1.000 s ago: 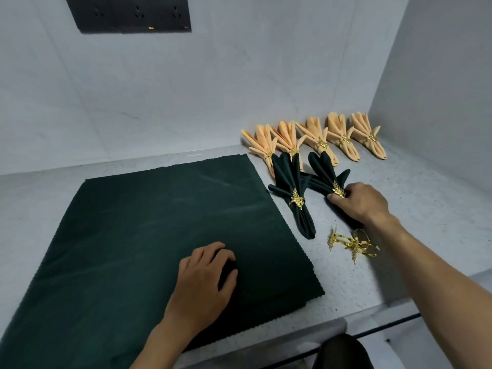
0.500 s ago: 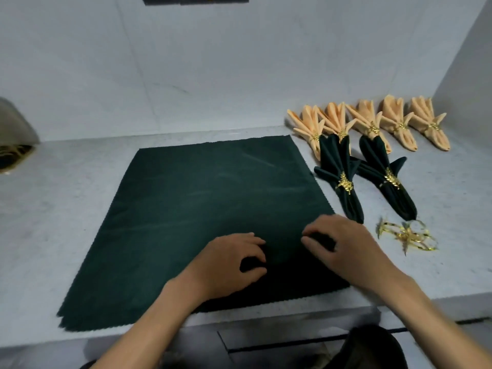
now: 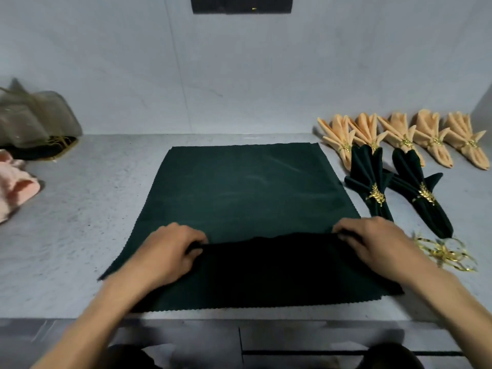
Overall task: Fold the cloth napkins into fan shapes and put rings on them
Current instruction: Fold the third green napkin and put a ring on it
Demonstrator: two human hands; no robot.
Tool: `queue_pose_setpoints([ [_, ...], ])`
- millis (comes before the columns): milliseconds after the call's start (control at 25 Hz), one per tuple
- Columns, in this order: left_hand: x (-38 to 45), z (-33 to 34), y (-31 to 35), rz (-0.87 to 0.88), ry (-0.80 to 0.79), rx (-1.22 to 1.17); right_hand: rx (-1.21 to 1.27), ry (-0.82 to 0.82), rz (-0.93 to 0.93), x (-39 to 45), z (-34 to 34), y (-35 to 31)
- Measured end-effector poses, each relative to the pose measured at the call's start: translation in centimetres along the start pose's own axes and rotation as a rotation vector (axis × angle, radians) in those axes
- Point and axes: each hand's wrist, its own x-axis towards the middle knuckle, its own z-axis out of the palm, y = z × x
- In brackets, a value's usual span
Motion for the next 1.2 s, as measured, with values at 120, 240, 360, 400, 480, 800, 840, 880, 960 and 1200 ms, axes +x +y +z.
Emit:
queue_pose_setpoints([
  [120, -2.7, -4.7, -2.4, 0.094, -0.479, -0.329, 0.321, -0.582, 0.049, -0.9, -4.2, 1.0],
  [240, -2.1, -7.1, -3.6, 0.14, -0.55, -0.416, 0.472, -0.747, 0.035, 0.3, -6.0, 0.8],
  [360, 3.2, -6.9, -5.0, 0.094, -0.366, -0.397, 0.357, -0.62, 0.078, 5.6, -5.2, 0.5],
  [400, 5.4, -6.4, -5.8, 0.06, -0.297, -0.367, 0.295, -0.549, 0.104, 7.8, -4.4, 0.8],
  [480, 9.3, -5.4, -7.9, -0.009, -0.171, -0.276, 0.126, -0.421, 0.16, 12.0, -2.5, 1.9],
  [800, 18.0, -1.9, -11.9, -0.136, 0.183, -0.225, -0.207, -0.091, 0.331, 19.2, 2.5, 5.2],
  [840, 18.4, -1.6, -11.9, -0.127, 0.201, -0.229, -0.226, -0.072, 0.336, 19.3, 2.8, 5.4],
  [880, 18.6, -1.3, -12.0, -0.12, 0.213, -0.237, -0.241, -0.06, 0.334, 19.4, 3.0, 5.5],
  [960, 18.8, -0.9, -12.3, -0.138, 0.21, -0.27, -0.25, -0.05, 0.329, 19.6, 3.3, 5.8],
  [1200, 13.9, -1.5, -8.8, -0.001, 0.346, -0.072, -0.448, 0.179, 0.173, 16.3, 2.7, 2.0],
])
